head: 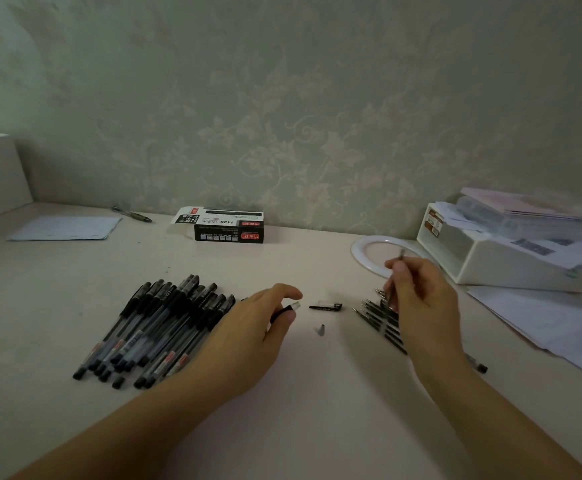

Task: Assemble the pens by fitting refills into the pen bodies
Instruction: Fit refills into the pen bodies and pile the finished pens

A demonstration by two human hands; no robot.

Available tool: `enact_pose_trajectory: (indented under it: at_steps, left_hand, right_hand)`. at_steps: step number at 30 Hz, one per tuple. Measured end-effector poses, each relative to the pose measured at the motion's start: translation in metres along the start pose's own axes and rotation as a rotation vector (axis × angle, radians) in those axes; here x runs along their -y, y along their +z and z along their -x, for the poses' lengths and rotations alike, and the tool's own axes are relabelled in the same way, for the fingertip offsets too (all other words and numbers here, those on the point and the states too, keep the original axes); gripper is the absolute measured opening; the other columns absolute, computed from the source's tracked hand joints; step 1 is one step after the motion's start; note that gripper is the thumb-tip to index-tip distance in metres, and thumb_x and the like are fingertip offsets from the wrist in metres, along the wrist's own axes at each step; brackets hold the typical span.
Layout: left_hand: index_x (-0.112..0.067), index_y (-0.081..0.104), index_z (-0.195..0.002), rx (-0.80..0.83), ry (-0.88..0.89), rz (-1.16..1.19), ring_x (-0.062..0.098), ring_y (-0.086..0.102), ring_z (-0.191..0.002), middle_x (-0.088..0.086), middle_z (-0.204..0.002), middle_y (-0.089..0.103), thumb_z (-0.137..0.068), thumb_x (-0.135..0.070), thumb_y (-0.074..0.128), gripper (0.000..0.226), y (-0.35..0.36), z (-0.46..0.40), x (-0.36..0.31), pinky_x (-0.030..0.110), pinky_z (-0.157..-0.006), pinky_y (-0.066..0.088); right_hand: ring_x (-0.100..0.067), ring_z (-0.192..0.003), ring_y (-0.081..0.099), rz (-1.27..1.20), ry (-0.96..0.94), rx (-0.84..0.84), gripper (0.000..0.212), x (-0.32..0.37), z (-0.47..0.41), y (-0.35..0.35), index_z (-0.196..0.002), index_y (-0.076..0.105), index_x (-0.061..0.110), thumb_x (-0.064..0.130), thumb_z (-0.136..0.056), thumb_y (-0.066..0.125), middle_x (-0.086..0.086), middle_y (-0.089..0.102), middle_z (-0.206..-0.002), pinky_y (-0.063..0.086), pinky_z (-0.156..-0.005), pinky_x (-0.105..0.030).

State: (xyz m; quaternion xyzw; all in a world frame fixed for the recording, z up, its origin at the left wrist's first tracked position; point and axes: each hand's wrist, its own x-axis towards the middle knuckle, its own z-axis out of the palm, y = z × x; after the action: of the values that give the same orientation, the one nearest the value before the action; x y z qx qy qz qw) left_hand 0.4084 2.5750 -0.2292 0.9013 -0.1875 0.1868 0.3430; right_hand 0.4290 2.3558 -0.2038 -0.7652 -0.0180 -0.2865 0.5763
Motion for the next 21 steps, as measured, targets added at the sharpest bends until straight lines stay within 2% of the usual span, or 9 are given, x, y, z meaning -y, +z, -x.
enact_pose_trajectory:
  at_steps: [2,4,7,12,18,21]
  left_hand:
    - [-0.037,0.051,-0.122,0.000,-0.022,-0.023,-0.015,0.047,-0.081,-0.027,-0.083,0.049,-0.098,-0.034,0.045,0.025,0.000,0.000,0.001,0.008,-0.061,0.035]
    - [-0.037,0.052,-0.120,-0.002,-0.039,-0.048,-0.017,0.047,-0.080,-0.026,-0.086,0.049,-0.097,-0.035,0.048,0.024,-0.001,0.000,0.002,0.007,-0.062,0.034]
    - [-0.037,0.052,-0.119,0.004,-0.068,-0.089,-0.009,0.049,-0.077,-0.022,-0.096,0.052,-0.096,-0.036,0.052,0.023,-0.003,0.001,0.003,0.012,-0.069,0.037]
    - [-0.035,0.052,-0.118,0.046,-0.080,-0.139,0.000,0.051,-0.092,-0.018,-0.106,0.056,-0.095,-0.036,0.052,0.023,-0.003,0.002,0.002,0.021,-0.081,0.046]
    - [-0.033,0.051,-0.122,0.070,-0.062,-0.189,0.003,0.051,-0.090,-0.014,-0.111,0.056,-0.096,-0.035,0.050,0.026,-0.003,0.004,0.001,0.022,-0.081,0.047]
    - [-0.032,0.051,-0.122,0.056,-0.031,-0.217,0.006,0.054,-0.096,-0.014,-0.113,0.057,-0.098,-0.034,0.047,0.025,-0.004,0.005,-0.004,0.024,-0.080,0.049]
  right_hand:
    - [-0.004,-0.068,0.057,0.311,-0.141,0.076,0.013,-0.005,-0.003,-0.005,-0.089,0.068,0.028,0.030,-0.096,0.057,0.010,0.063,-0.075,0.044,-0.062,-0.020]
    - [-0.010,-0.075,0.057,0.575,-0.245,0.149,0.011,-0.011,-0.002,-0.007,-0.089,0.071,0.024,0.026,-0.094,0.062,0.007,0.061,-0.080,0.047,-0.069,-0.029]
    - [-0.018,-0.081,0.056,0.774,-0.234,0.246,0.012,-0.017,0.002,-0.007,-0.090,0.074,0.025,0.026,-0.093,0.063,0.007,0.057,-0.081,0.046,-0.074,-0.035]
    - [-0.017,-0.086,0.055,0.862,-0.229,0.285,0.016,-0.018,0.004,-0.004,-0.101,0.074,0.025,0.025,-0.094,0.060,0.006,0.061,-0.090,0.043,-0.075,-0.031]
    - [-0.017,-0.089,0.055,0.902,-0.257,0.297,0.019,-0.017,0.005,-0.003,-0.108,0.072,0.025,0.029,-0.095,0.058,0.006,0.061,-0.095,0.043,-0.078,-0.032]
    - [-0.021,-0.088,0.058,0.804,-0.356,0.275,0.016,-0.013,0.008,0.001,-0.105,0.073,0.018,0.022,-0.092,0.066,0.003,0.063,-0.093,0.048,-0.078,-0.039]
